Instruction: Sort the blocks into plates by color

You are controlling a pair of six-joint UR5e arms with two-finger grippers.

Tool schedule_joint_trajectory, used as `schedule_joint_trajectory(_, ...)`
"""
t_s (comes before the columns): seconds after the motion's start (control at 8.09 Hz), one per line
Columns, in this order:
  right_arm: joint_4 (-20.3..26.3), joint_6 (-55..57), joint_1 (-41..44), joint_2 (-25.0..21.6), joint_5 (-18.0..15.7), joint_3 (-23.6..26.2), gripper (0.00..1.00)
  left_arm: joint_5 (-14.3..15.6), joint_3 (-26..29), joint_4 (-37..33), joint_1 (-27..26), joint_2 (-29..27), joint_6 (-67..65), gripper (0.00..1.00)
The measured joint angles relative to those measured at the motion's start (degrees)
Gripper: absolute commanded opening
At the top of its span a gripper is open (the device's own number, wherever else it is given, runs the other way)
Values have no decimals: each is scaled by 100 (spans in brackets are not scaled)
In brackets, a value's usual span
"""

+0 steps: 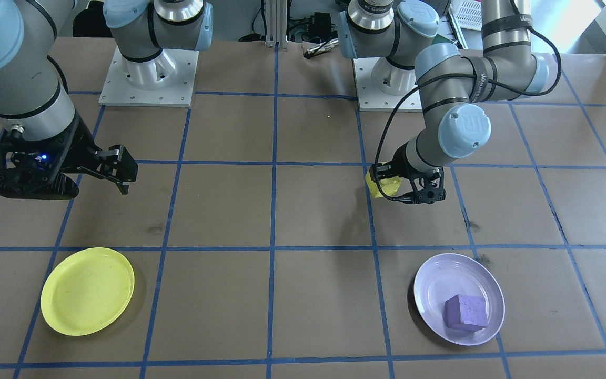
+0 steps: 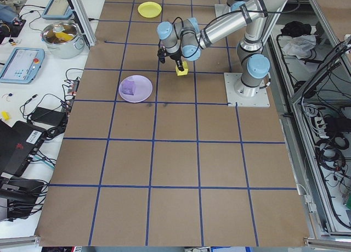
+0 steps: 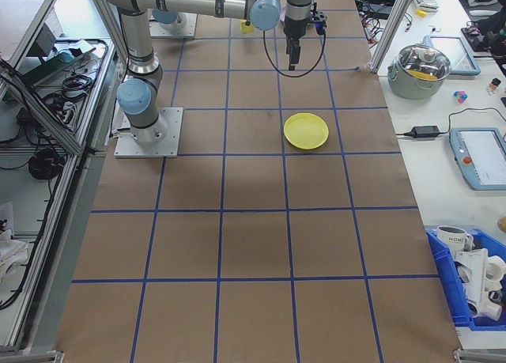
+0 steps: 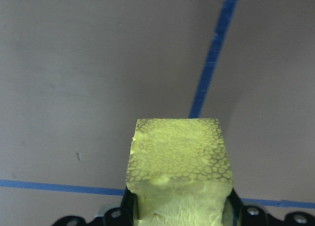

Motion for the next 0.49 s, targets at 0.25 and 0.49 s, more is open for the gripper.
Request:
schedule_joint_trajectory(0.25,-65,-7,0,10,75,2,100,-80,426,-40,-923,-44,-265,0)
schedule_joint_trajectory(0.49,-109,-13,-7,21,76,4,100,-169,797,0,-1870,-231,-1117,0)
